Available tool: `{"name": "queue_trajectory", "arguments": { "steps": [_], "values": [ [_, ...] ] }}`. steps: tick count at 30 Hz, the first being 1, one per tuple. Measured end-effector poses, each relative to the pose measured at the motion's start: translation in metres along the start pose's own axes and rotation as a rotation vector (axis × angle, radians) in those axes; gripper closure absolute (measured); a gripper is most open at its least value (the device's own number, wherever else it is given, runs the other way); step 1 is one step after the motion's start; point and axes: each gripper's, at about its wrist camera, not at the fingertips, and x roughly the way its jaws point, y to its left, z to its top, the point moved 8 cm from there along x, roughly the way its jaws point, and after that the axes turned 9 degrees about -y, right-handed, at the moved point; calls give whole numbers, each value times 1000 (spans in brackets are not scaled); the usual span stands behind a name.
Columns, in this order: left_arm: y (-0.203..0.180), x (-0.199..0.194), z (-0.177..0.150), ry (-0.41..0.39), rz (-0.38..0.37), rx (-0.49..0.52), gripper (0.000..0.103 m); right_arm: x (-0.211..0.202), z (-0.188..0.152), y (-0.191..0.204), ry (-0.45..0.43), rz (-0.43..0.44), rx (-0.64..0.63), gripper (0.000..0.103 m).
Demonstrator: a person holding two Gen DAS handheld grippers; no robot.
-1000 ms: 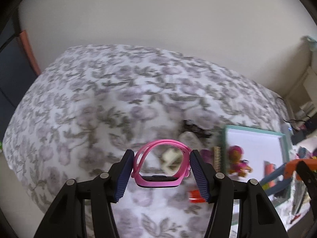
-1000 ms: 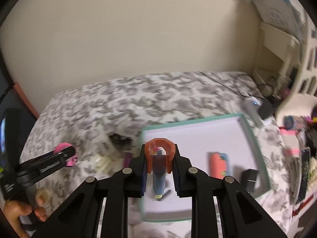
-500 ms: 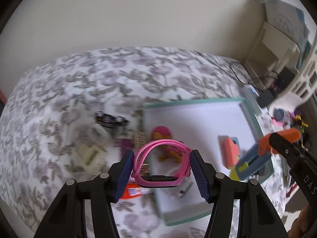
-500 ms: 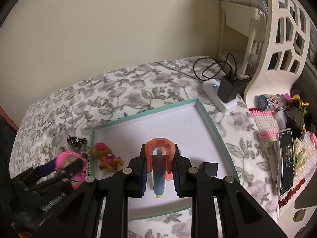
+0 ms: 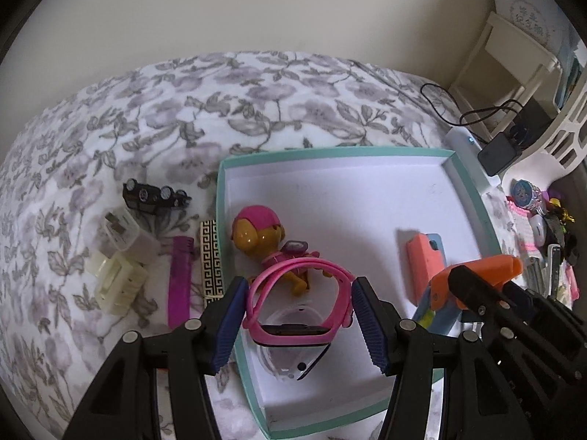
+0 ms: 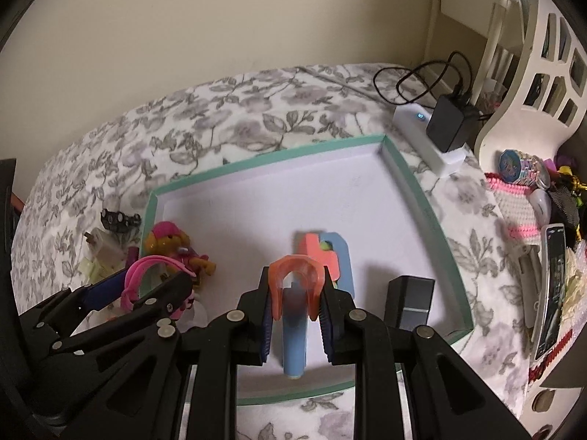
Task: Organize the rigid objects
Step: 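Lower the strap and toy knife into the tray and open both grippers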
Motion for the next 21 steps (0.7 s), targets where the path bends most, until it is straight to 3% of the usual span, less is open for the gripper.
{"name": "queue_trajectory", "arguments": {
  "steps": [7, 10, 16, 21],
  "values": [
    [5, 7, -5, 24, -2, -30, 39, 8, -6, -3, 38, -3, 23, 80],
    [7, 4, -3, 20, -5, -40, 24, 4, -4, -4, 32, -5, 42, 80],
    [11, -7, 4, 4, -9, -59, 20, -14, 8, -5, -10, 15, 68, 69],
    [19, -24, 14, -36, -8, -78, 13, -35, 21, -3, -73, 17, 57, 68]
  ]
}}
